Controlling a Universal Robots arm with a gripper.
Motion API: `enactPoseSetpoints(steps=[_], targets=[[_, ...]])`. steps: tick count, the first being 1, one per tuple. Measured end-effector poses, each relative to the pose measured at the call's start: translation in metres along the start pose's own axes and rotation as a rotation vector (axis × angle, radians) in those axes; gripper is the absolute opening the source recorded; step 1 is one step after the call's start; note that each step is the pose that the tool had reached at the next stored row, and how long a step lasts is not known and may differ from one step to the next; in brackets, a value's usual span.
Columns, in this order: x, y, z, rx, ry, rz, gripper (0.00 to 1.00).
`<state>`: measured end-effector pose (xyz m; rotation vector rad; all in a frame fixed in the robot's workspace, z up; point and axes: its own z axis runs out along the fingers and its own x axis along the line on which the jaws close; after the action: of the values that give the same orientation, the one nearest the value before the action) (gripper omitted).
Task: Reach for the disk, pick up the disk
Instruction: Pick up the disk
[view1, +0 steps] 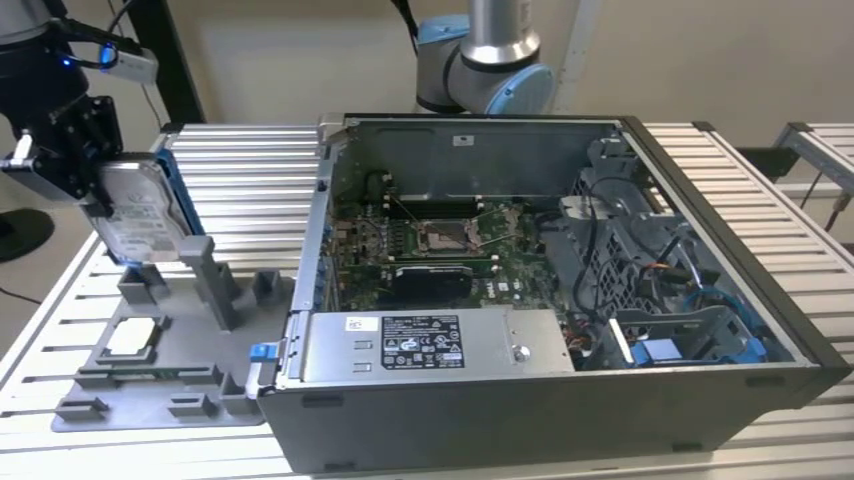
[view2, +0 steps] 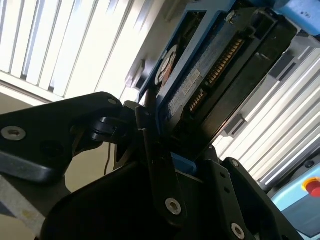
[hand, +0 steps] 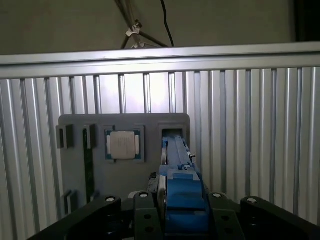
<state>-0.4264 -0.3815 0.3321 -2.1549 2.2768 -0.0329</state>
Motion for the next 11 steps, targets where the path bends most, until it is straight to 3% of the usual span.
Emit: enactPoseSetpoints(steps=[11], targets=[[0.0001, -0.0003, -0.013, -0.0001, 0.0001, 0.0, 0.0]])
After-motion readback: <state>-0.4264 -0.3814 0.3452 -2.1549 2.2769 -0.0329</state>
